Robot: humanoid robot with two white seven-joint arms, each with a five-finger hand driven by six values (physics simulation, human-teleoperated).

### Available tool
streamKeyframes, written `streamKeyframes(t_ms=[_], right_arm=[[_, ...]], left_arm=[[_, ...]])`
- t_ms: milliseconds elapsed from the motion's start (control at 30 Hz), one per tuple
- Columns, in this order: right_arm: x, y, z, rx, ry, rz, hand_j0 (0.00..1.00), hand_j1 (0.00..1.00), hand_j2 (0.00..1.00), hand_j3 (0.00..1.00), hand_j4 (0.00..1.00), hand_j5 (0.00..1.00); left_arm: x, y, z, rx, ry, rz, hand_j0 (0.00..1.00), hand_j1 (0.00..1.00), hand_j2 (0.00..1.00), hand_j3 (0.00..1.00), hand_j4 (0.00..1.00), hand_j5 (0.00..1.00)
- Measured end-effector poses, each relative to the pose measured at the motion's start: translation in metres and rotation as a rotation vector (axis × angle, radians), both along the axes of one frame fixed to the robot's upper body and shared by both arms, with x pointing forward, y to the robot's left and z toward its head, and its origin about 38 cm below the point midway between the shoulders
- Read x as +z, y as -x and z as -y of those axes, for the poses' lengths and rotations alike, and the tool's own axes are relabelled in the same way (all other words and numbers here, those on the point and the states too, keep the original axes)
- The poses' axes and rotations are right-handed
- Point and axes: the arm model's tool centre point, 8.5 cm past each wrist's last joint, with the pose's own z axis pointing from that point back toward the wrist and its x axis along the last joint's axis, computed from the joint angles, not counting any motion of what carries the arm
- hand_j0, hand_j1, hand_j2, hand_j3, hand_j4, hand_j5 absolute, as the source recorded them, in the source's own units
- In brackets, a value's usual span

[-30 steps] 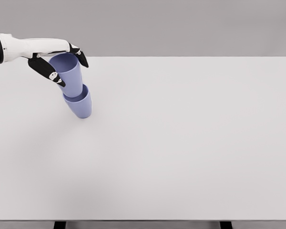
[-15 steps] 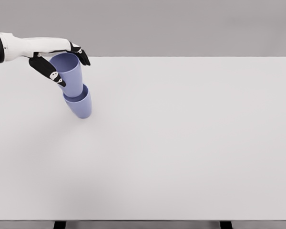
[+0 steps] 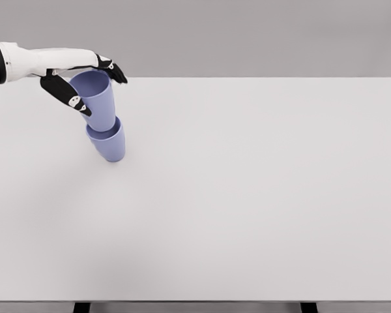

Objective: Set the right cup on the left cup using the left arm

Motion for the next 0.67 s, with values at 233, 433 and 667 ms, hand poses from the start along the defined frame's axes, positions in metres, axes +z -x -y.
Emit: streamKeyframes(t_ms=[233,433,667], right_arm=[[0.000,0.000,0.000,0.000,0.000,0.000,1.00,1.00,1.00,1.00,1.00,1.00],[0.000,-0.001,0.000,0.000,0.000,0.002,1.00,1.00,1.00,1.00,1.00,1.00],[0.000,-0.001,0.000,0.000,0.000,0.002,1.00,1.00,1.00,1.00,1.00,1.00]], left_arm=[[0.000,0.000,0.000,-0.001,0.001,0.000,0.93,0.93,0.93,0.93,0.93,0.93],[0.018,0.019,0.017,-0.120,0.060,0.033,1.00,1.00,1.00,1.00,1.00,1.00],[0.011,0.081,0.043,-0.545,0.283,0.054,1.00,1.00,1.00,1.00,1.00,1.00]])
